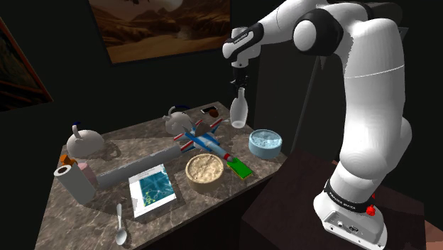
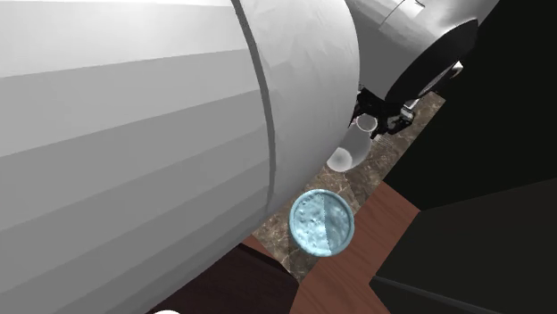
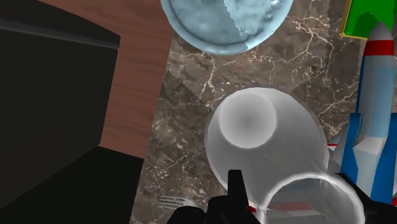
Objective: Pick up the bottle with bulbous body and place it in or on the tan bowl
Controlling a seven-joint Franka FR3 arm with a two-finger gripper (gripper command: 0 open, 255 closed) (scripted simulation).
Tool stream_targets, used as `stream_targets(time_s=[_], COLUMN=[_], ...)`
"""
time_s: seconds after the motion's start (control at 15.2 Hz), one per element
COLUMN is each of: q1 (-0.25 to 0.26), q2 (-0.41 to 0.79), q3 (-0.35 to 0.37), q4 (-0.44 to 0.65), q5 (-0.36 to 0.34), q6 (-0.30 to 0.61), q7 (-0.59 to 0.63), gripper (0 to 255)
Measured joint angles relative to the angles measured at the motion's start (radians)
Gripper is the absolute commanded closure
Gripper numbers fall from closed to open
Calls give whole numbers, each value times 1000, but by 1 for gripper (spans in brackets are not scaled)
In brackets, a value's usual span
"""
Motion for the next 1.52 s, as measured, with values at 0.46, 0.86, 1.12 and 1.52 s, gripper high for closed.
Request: stream_targets(time_s=[0.46,0.86,1.12,1.52], q1=[-1,21,77,159], q2=[-25,-68,-158,-252], q3=[-4,0,19,63], q4=[57,66,-25,-107], q5=[-7,-18,-40,-63], q6=[-81,-133,-129,-139], q7=[3,32,106,236], gripper=[255,255,255,255])
